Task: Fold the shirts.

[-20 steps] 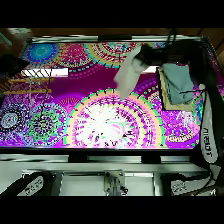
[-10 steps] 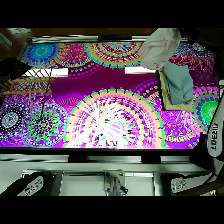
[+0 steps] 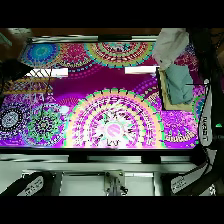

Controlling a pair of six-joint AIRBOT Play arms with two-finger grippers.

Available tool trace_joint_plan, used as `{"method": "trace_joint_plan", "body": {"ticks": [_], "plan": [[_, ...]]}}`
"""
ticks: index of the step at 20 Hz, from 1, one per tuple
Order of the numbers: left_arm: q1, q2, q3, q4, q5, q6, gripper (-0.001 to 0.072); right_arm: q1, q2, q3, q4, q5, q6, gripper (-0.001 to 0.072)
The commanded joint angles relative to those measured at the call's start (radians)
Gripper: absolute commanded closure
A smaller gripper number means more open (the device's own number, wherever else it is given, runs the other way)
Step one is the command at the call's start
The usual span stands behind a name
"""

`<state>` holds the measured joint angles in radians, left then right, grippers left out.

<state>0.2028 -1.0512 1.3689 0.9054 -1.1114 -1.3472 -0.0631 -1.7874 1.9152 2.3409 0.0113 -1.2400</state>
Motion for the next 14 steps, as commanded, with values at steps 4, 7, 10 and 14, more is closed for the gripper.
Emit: {"method": "trace_joint_plan", "body": {"ticks": [4,7,10,14], "plan": [[-0.051,0.0,-0.056,0.0,0.0,0.0,0.0676,-0.116,-0.016,0.041,-0.231,-0.109,0.032,0.0631],[-0.073,0.0,-0.066,0.001,0.008,0.0,0.0676,-0.161,-0.017,0.04,-0.423,-0.449,0.03,0.063],[-0.073,0.0,-0.066,0.0,0.05,0.0,0.0676,-0.187,0.005,0.041,-0.438,-0.663,0.023,0.0631],[-0.074,-0.001,-0.066,0.0,0.082,0.0,0.0676,-0.202,0.061,0.041,-0.439,-0.655,-0.039,0.0631]]}}
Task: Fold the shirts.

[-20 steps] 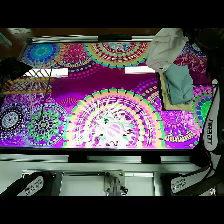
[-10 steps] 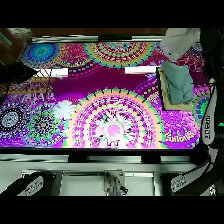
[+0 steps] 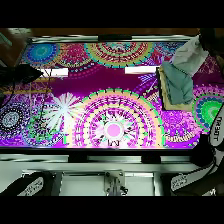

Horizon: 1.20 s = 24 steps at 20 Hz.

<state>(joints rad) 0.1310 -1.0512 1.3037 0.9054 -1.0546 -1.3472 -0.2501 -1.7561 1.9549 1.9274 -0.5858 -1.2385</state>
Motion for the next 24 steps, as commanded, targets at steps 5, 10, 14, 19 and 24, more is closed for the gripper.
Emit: {"method": "trace_joint_plan", "body": {"ticks": [5,10,14,19,24], "plan": [[-0.014,0.0,-0.001,0.0,0.023,0.0,0.0676,0.079,0.003,0.001,-0.019,0.253,-0.048,0.0631],[-0.02,0.0,-0.001,0.0,0.023,0.0,0.0676,0.192,-0.105,0.001,-0.022,0.563,-0.05,0.063],[-0.019,0.0,-0.001,0.0,0.023,0.005,0.0676,0.195,-0.092,0.001,-0.15,0.298,-0.067,0.0631],[-0.019,0.0,-0.001,0.0,0.023,0.02,0.0676,0.161,0.052,0.001,-0.333,-0.166,-0.178,0.0631],[-0.02,0.0,-0.001,-0.01,0.018,0.03,0.0676,0.107,0.093,0.0,-0.46,-0.645,-0.179,0.063]]}}
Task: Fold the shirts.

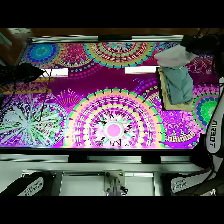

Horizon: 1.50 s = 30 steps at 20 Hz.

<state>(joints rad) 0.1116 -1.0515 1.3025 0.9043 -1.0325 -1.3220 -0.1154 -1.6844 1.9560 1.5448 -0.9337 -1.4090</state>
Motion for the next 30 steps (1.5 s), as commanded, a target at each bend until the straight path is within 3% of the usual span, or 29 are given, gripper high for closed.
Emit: {"method": "trace_joint_plan", "body": {"ticks": [1,6,14,15,16,17,19,21,22,24,27,30], "plan": [[-0.001,0.001,0.0,-0.012,-0.014,0.005,0.0676,-0.035,0.021,-0.008,-0.078,-0.343,0.014,0.063],[-0.001,0.001,0.0,-0.014,-0.058,0.005,0.0676,-0.068,0.021,-0.045,-0.15,-0.48,0.183,0.063],[-0.001,0.0,0.0,-0.014,-0.057,0.005,0.0676,-0.082,0.0,-0.221,0.047,-0.591,0.366,0.0626],[-0.001,0.0,0.0,-0.014,-0.056,0.005,0.0676,-0.082,0.0,-0.24,0.048,-0.593,0.393,0.0534],[-0.001,0.0,0.0,-0.014,-0.053,0.005,0.0675,-0.082,0.0,-0.244,0.051,-0.598,0.398,0.0315],[-0.001,0.0,0.0,-0.014,-0.05,0.005,0.0675,-0.082,0.005,-0.241,0.063,-0.608,0.365,0.0202],[-0.001,-0.003,0.0,-0.013,-0.052,0.005,0.0675,-0.082,0.019,-0.217,0.036,-0.695,0.229,0.0202],[-0.001,-0.016,0.0,-0.011,-0.067,0.005,0.0676,-0.082,0.053,-0.178,-0.117,-0.822,0.139,0.0202],[-0.003,-0.029,0.001,0.012,-0.087,0.005,0.0676,-0.082,0.084,-0.16,-0.171,-0.821,0.111,0.0202],[-0.033,-0.06,0.002,0.14,-0.13,0.002,0.0677,-0.081,0.167,-0.117,-0.168,-0.674,0.095,0.0203],[-0.136,-0.126,0.022,0.446,-0.213,-0.093,0.0678,0.0,0.275,-0.105,-0.035,-0.307,0.085,0.0204],[-0.268,-0.226,0.08,0.737,-0.316,-0.2,0.0671,0.206,0.248,-0.129,-0.13,-0.349,0.071,0.0203]]}}
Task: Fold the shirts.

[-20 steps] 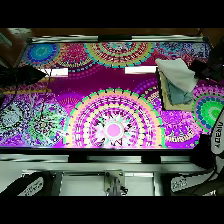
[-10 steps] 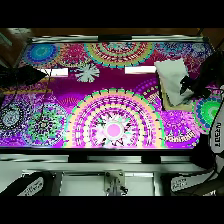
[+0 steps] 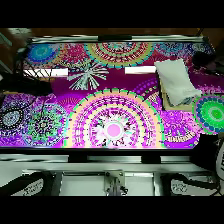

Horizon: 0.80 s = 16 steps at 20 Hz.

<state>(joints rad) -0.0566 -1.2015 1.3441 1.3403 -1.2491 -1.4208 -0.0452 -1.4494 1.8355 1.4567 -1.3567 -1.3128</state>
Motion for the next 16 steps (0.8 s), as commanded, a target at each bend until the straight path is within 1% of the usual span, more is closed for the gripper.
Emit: {"method": "trace_joint_plan", "body": {"ticks": [1,2,3,4,6,16], "plan": [[-0.121,-0.101,0.05,0.309,-0.109,-0.117,0.0548,0.201,-0.017,-0.039,-0.016,0.026,-0.031,0.0201],[-0.135,-0.118,0.054,0.3,-0.112,-0.143,0.0262,0.238,-0.051,-0.066,0.037,-0.013,-0.045,0.0171],[-0.142,-0.129,0.053,0.297,-0.119,-0.156,0.0155,0.256,-0.091,-0.088,0.12,-0.055,-0.045,0.0122],[-0.145,-0.136,0.053,0.298,-0.13,-0.155,0.0159,0.261,-0.129,-0.101,0.204,-0.091,-0.044,0.0123],[-0.141,-0.138,0.053,0.299,-0.134,-0.154,0.0159,0.263,-0.181,-0.105,0.267,-0.119,-0.043,0.0122],[-0.141,-0.142,0.052,0.298,-0.132,-0.155,0.0159,0.263,-0.189,-0.105,0.254,-0.129,-0.043,0.0123]]}}
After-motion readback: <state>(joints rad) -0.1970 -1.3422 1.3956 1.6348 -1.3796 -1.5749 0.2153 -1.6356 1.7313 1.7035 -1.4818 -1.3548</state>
